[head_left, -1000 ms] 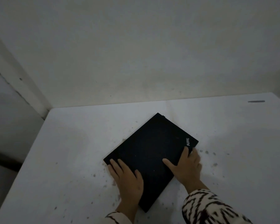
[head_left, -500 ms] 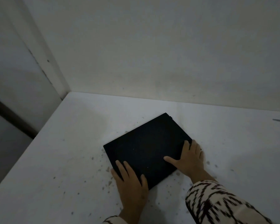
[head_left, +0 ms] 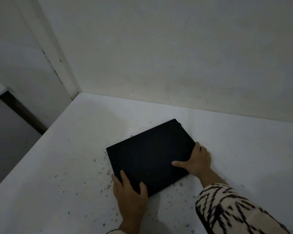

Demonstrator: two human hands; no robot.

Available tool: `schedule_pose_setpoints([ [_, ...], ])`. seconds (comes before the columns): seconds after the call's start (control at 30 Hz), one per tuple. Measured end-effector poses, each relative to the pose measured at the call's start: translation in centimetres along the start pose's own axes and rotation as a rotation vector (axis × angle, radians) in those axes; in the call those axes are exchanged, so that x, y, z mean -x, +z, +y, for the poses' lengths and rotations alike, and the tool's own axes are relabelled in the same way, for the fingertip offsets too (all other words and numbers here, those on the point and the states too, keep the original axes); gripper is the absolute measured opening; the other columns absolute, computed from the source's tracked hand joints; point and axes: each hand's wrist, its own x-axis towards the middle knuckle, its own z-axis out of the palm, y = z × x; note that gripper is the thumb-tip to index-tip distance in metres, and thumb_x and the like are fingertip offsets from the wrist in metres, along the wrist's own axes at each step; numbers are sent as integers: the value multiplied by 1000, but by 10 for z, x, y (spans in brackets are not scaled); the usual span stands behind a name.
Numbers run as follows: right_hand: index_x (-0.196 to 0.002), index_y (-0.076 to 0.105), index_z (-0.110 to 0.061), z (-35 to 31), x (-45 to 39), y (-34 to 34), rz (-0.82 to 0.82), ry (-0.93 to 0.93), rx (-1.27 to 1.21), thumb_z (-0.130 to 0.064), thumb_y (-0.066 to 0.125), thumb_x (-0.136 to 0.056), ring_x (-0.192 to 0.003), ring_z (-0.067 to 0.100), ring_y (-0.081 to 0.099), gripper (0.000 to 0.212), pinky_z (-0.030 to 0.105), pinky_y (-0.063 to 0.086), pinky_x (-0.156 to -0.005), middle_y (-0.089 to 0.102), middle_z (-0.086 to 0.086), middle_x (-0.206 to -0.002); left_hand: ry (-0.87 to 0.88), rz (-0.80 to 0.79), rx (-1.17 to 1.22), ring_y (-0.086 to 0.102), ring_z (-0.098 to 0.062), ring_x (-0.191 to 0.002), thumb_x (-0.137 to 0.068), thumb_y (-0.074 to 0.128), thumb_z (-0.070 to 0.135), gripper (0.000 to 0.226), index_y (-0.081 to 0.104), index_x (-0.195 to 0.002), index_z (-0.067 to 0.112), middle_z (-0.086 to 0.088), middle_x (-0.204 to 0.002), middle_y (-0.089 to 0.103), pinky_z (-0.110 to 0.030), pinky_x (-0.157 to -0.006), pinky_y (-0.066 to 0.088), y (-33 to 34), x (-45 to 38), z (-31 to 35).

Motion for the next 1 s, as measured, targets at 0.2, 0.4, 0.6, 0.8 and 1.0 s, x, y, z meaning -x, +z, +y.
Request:
schedule_pose_setpoints([
  [0.2,-149,8,-10,-4,1,-6,-44,124,-2,-57,83,-52,-137,37,24,131,48,26,-116,19,20,-149,-25,82,62,21,-34,-143,-87,59,24,67,30,-147,15,-19,-157,19,-45,-116,26,-4,-7,8],
  [0.4,-137,25,-11,4,15,1,-5,219,-182,-48,89,-48,-128,37,29,116,51,33,-109,25,18,-140,25,84,76,32,-35,-138,-86,60,20,60,40,-142,11,-20,-151,31,-47,-112,31,-12,-26,16],
  [0.6,-138,24,-9,12,34,10,78,314,-276,-48,87,-52,-128,37,31,114,51,35,-107,26,18,-140,121,13,91,39,-35,-134,-86,60,18,56,44,-140,10,-18,-147,39,-47,-110,37,-19,-49,24],
  [0.8,-138,24,-7,15,52,17,123,383,-368,-43,87,-56,-129,38,28,109,54,34,-107,24,19,-141,207,-64,61,45,-35,-128,-86,61,19,55,47,-138,10,-18,-142,45,-47,-108,41,-21,-69,34],
  [1.0,-140,22,-8,15,62,24,161,451,-390,-45,86,-56,-130,38,27,113,54,34,-107,24,18,-141,238,-126,24,43,-33,-131,-86,62,20,53,48,-137,12,-15,-145,42,-44,-108,38,-22,-83,38],
])
